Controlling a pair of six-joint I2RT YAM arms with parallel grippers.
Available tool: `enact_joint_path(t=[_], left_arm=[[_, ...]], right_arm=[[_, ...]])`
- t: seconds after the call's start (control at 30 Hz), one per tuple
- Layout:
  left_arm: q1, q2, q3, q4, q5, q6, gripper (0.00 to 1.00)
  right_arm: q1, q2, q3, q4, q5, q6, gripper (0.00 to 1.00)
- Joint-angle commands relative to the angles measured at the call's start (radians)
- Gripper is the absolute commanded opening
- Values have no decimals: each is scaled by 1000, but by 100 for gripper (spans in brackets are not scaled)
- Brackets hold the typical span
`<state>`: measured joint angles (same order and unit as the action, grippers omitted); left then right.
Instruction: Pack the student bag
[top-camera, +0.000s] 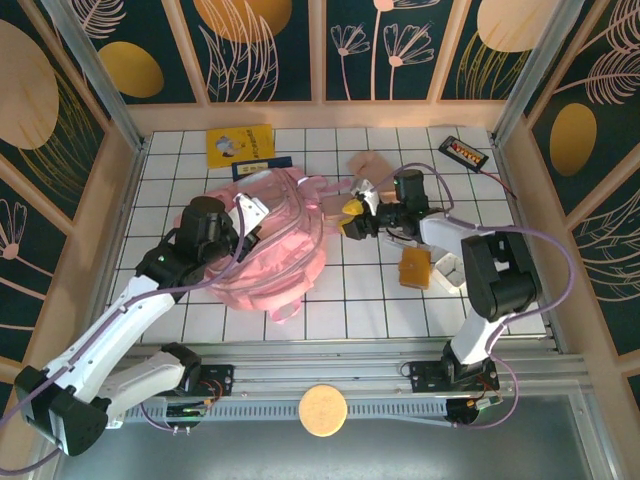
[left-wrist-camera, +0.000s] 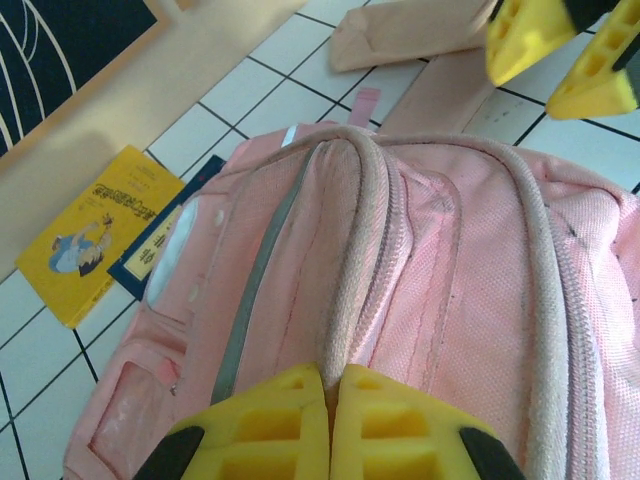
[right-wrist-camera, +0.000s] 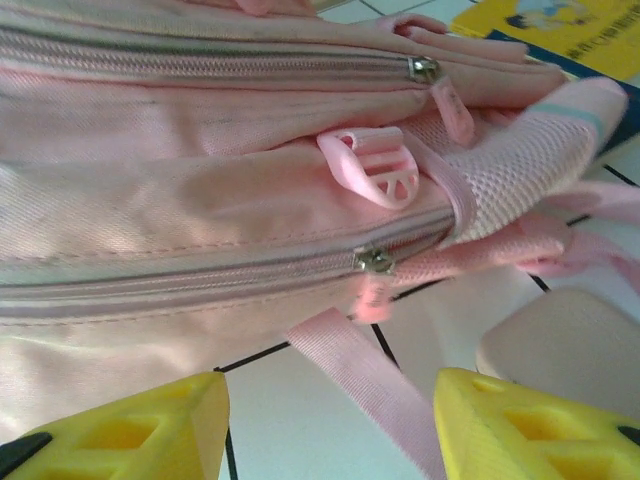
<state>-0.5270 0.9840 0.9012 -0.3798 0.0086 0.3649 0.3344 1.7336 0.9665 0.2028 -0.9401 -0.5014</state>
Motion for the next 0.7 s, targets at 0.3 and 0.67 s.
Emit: enact_joint_path(t=[0.3, 0.67], left_arm=[[25, -54, 102, 34, 64, 57, 0], [37, -76, 102, 25, 44, 62, 0]], right_arm=[[76, 172, 148, -17, -107, -186, 57], [81, 239, 199, -89, -106, -227, 56]])
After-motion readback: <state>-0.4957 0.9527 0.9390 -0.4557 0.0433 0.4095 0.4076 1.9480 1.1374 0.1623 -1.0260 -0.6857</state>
